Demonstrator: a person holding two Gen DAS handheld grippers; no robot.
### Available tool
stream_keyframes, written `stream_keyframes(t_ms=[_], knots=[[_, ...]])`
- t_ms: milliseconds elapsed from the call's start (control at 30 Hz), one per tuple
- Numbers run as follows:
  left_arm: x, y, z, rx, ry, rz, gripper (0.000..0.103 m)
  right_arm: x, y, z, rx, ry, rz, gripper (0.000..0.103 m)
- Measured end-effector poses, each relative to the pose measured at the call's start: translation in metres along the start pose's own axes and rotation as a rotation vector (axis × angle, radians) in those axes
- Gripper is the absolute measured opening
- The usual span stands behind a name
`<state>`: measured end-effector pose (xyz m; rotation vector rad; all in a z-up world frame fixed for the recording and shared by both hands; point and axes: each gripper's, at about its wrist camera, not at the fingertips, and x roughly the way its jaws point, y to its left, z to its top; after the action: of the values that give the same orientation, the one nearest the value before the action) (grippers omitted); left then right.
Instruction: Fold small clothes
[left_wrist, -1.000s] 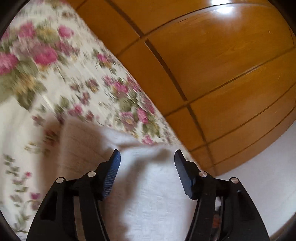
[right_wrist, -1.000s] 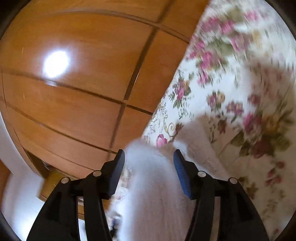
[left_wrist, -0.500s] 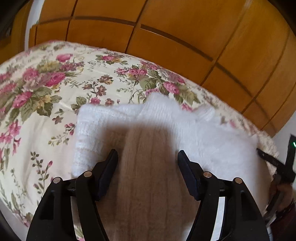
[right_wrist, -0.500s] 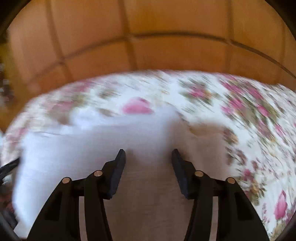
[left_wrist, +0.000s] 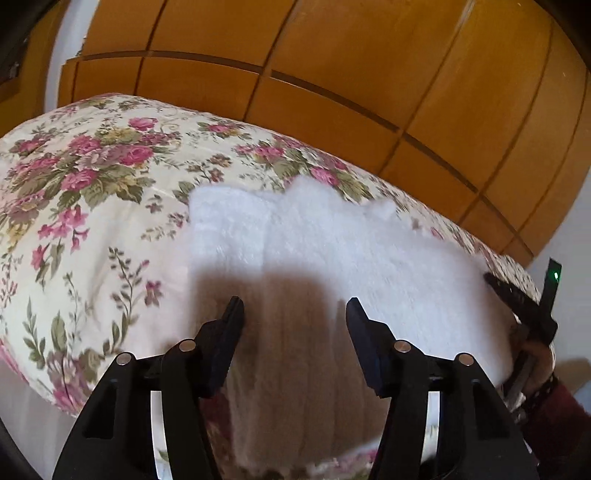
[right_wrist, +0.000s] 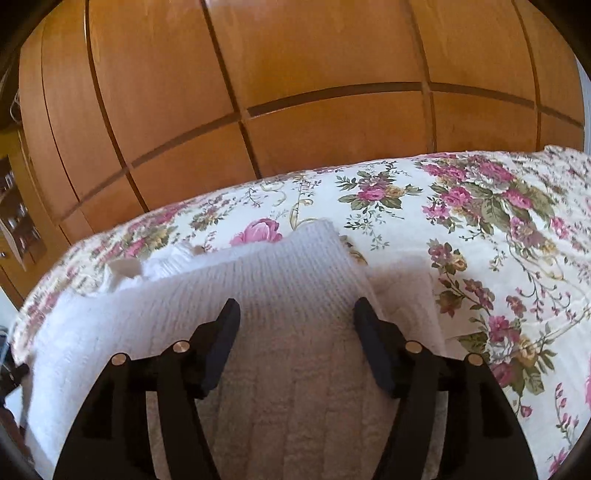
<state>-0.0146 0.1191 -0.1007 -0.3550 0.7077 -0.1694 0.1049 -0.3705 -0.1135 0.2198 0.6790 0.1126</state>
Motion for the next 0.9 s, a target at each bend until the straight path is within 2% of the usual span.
stream_keyframes(t_ms=[67,100,133,200,333,400,467,533,600,667,700,767,833,900], knots=[[0.001,0.001,-0.003,-0.015,0.027,-0.023,0.034,-0.004,-0.002,-0.001,0.014,-0.011,0.021,0.066],[0.002,0.002,-0.004,-0.022,0.038,-0.028,0.028,-0.004,-0.003,-0.002,0.020,-0.015,0.025,0.066],[0.003,0.004,-0.004,-0.031,0.059,-0.047,0.008,-0.005,-0.004,-0.002,0.028,-0.016,0.029,0.066],[0.000,0.006,-0.001,-0.048,0.104,-0.102,0.005,-0.005,-0.005,-0.001,0.034,-0.016,0.030,0.066],[-0.025,0.015,0.009,-0.083,0.112,-0.126,0.005,-0.005,-0.003,-0.003,0.021,-0.017,0.013,0.066],[-0.026,0.021,0.006,-0.080,0.139,-0.093,0.005,-0.005,-0.004,-0.003,0.024,-0.017,0.016,0.066],[-0.012,0.020,0.000,-0.024,0.170,-0.038,0.005,-0.002,-0.004,-0.003,0.025,-0.008,0.017,0.066],[-0.002,0.015,-0.005,0.015,0.162,-0.019,0.006,-0.001,-0.003,-0.003,0.014,-0.004,0.008,0.067],[-0.002,0.011,-0.005,0.032,0.144,0.006,0.016,-0.001,0.000,-0.004,-0.003,-0.002,0.002,0.069],[-0.007,0.004,-0.002,0.044,0.125,0.034,0.030,-0.003,0.002,-0.006,-0.016,-0.005,0.002,0.073],[-0.012,0.002,0.000,0.046,0.096,0.051,0.035,-0.003,0.002,-0.007,-0.019,-0.009,0.006,0.074],[-0.026,-0.003,0.009,0.039,-0.001,0.072,0.054,-0.006,0.003,-0.007,-0.021,-0.013,0.005,0.074],[-0.033,-0.011,0.019,0.031,-0.063,0.037,0.056,-0.009,0.005,-0.008,-0.021,-0.012,-0.008,0.074],[-0.025,-0.023,0.029,0.052,-0.064,-0.012,0.056,-0.014,0.009,-0.007,-0.025,-0.009,-0.041,0.072]])
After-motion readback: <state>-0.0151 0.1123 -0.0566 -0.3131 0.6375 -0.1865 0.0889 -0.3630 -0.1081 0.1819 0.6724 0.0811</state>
